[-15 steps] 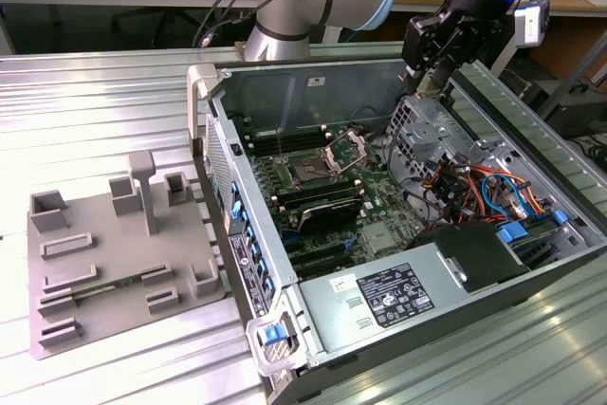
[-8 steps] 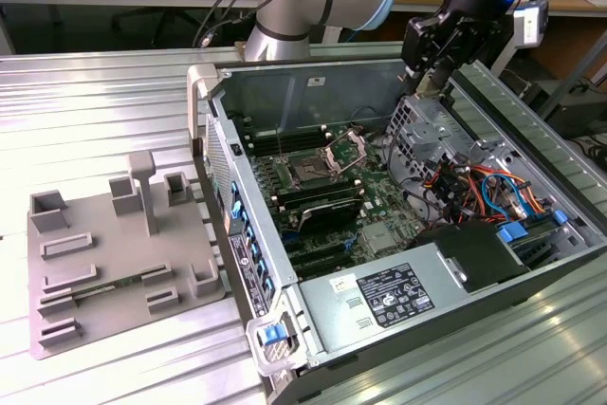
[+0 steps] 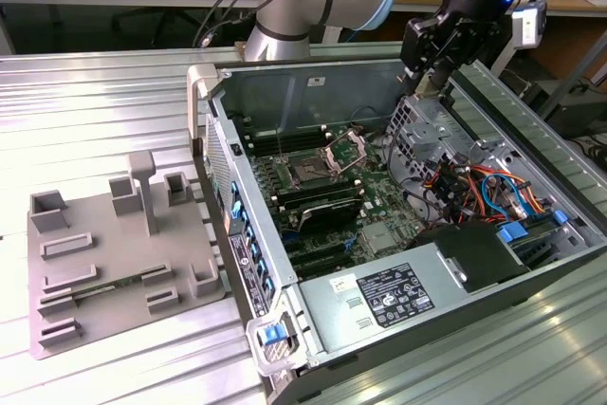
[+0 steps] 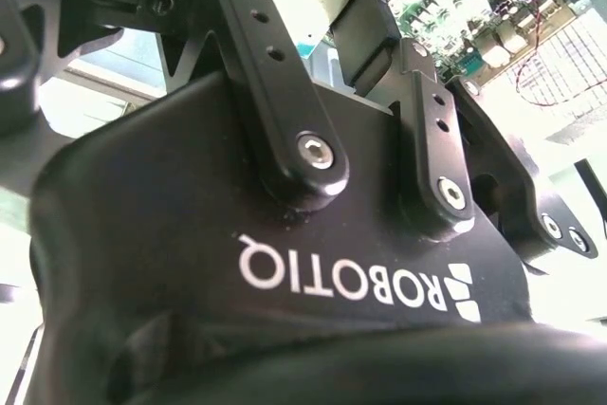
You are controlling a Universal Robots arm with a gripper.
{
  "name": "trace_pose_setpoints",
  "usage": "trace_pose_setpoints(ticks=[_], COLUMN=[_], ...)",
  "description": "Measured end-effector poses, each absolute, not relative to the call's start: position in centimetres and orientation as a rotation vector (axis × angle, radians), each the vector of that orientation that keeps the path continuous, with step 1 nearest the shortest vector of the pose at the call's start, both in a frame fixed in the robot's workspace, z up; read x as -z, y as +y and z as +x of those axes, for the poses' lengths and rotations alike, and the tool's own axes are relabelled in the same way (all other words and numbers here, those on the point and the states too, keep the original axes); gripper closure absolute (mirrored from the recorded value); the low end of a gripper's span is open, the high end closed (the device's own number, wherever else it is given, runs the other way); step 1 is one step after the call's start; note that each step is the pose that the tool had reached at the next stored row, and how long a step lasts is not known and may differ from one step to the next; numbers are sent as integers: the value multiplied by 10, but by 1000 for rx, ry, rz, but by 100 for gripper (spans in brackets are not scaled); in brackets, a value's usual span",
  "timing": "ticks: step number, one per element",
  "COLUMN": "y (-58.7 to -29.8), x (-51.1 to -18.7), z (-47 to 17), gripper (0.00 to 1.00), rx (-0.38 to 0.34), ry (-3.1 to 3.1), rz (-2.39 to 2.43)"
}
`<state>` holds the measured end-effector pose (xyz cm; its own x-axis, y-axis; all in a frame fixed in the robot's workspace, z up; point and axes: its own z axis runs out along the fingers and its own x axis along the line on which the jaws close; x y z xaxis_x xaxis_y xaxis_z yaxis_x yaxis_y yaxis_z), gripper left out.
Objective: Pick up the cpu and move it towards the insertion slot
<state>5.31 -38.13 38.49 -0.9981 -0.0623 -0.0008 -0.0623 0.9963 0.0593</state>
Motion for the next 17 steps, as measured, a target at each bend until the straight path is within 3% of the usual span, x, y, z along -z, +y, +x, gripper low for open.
trace_pose_setpoints(ticks=[17], y=[-380], x=[-382], z=[53], gripper=[45], rx=[93], ry=[-3138], rz=[98])
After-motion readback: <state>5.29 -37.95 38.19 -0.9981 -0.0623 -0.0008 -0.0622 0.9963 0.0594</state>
